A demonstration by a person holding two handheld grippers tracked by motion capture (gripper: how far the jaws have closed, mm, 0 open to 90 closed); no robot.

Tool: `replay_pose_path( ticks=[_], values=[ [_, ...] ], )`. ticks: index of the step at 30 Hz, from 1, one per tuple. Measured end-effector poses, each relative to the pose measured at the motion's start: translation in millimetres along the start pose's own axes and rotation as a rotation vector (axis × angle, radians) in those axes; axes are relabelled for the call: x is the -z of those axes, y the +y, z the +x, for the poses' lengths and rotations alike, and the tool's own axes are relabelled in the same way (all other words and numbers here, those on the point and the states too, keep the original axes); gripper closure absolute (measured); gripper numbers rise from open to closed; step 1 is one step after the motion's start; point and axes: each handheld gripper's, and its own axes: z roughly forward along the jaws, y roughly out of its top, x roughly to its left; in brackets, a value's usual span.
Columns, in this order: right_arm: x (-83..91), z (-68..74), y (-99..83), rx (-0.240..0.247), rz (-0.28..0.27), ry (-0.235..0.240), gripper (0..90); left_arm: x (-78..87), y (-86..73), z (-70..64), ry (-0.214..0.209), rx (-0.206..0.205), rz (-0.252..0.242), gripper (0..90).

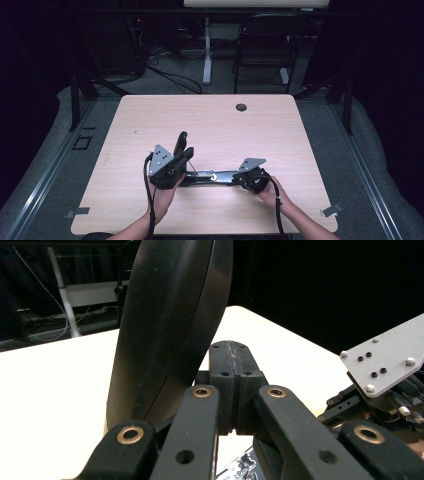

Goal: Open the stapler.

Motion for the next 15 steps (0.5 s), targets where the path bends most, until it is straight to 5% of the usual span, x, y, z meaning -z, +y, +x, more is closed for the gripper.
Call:
replay_pose_path(
  ticks=[15],
  values=[
    [0.0,0.2,0.1,-0.002,0.001,-0.001,90.0,6.5,-1.2,2.8,0.023,-0.017,-0.007,90.0]
  ],
)
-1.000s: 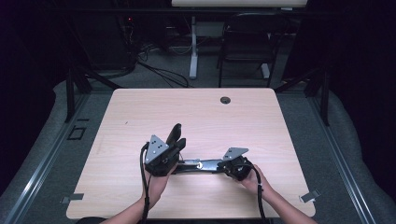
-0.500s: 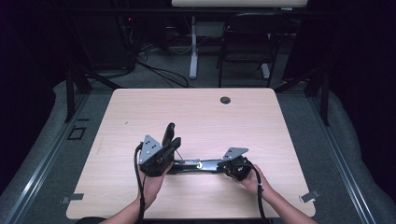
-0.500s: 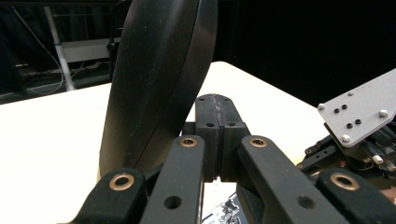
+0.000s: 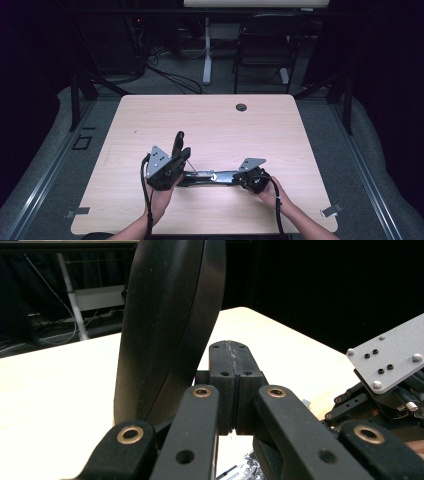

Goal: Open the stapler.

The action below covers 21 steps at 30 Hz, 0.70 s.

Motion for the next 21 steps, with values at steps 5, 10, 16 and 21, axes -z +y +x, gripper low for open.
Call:
replay_pose_path(
  ticks=[5,10,16,21],
  values=[
    [0.0,0.3,0.0,0.001,0.0,-0.003,90.0,2.8,-0.6,1.7,0.009,-0.012,-0.002,90.0],
    [-0.1,0.5,0.2,0.001,0.001,-0.004,90.0,4.6,-1.0,1.7,0.01,-0.014,-0.001,90.0],
    [-0.1,0.4,0.2,0.0,0.001,-0.004,90.0,5.7,-1.0,2.3,0.016,-0.018,0.001,90.0],
    [-0.1,0.5,0.3,0.002,0.001,-0.004,90.0,6.8,-1.2,3.3,0.02,-0.02,-0.001,90.0]
  ],
)
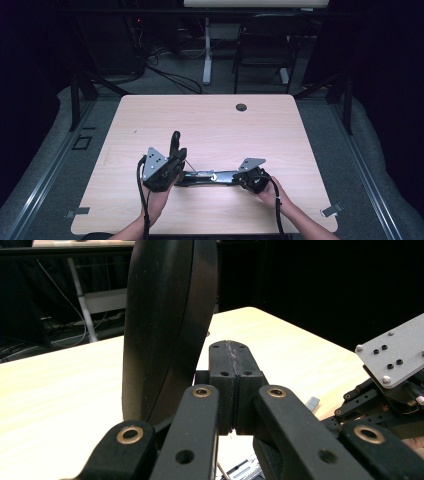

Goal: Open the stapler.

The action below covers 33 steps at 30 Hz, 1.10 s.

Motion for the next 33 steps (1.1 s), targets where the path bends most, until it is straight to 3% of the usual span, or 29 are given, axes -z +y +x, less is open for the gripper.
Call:
replay_pose_path(
  ticks=[33],
  values=[
    [0.2,0.2,0.8,0.006,0.007,-0.002,90.0,9.3,-2.0,10.4,0.021,0.008,-0.003,90.0]
  ],
)
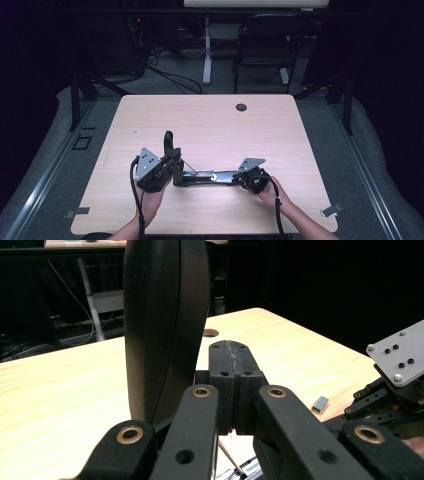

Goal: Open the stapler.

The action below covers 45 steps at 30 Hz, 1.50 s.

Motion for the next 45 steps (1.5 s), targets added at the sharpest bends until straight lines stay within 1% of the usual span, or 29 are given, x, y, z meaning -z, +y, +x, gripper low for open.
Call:
replay_pose_path(
  ticks=[4,7,9,19,21,22,23,24,25,26,29,30,33,36,41,45],
  values=[
    [-0.7,0.3,-0.4,-0.008,-0.009,0.003,90.0,1.0,-0.2,1.0,0.004,0.002,0.002,90.0],
    [-0.1,0.1,0.0,0.0,0.0,0.001,90.0,1.5,-0.2,1.5,0.006,0.003,0.002,90.0],
    [-0.7,0.6,-0.3,-0.008,-0.009,0.001,90.0,1.6,-0.3,2.0,0.003,0.005,0.0,90.0],
    [-0.6,0.4,-0.4,-0.007,-0.009,0.002,90.0,3.6,-0.9,3.5,0.013,0.007,0.001,90.0],
    [-0.1,0.1,-0.1,-0.002,-0.001,0.002,90.0,3.9,-1.2,3.3,0.013,0.007,0.003,90.0],
    [-0.7,0.5,-0.4,-0.009,-0.01,0.002,90.0,4.1,-1.5,3.2,0.014,0.008,0.003,90.0],
    [0.1,0.0,0.0,-0.001,0.001,0.001,90.0,4.7,-1.7,3.0,0.023,0.01,0.004,90.0],
    [-0.7,0.4,-0.4,-0.01,-0.009,0.003,90.0,4.7,-1.8,3.6,0.001,0.007,0.007,90.0],
    [-0.8,0.4,-0.4,-0.01,-0.01,0.002,90.0,4.6,-2.0,2.7,0.009,0.003,0.011,90.0],
    [-0.6,0.3,-0.3,-0.008,-0.009,0.003,90.0,4.7,-2.5,2.6,0.008,-0.001,0.014,90.0],
    [-0.8,0.5,-0.3,-0.011,-0.01,0.002,90.0,4.5,-2.6,3.0,0.009,0.0,0.018,90.0],
    [-0.1,0.1,0.1,-0.003,-0.001,0.0,90.0,4.5,-2.7,3.0,0.01,0.001,0.017,90.0],
    [-0.4,0.0,-0.3,-0.008,-0.006,0.001,90.0,4.7,-2.9,2.7,0.021,0.002,0.015,90.0],
    [-0.3,-0.3,-0.5,-0.009,-0.006,0.004,90.0,5.1,-2.9,3.7,0.038,0.012,0.014,90.0],
    [-0.3,-0.2,-0.4,-0.01,-0.005,0.004,90.0,5.9,-2.8,3.8,0.047,0.016,0.017,90.0],
    [-0.3,-0.1,-0.3,-0.009,-0.005,0.003,90.0,6.7,-2.9,4.5,0.053,0.029,0.016,90.0]
  ],
)
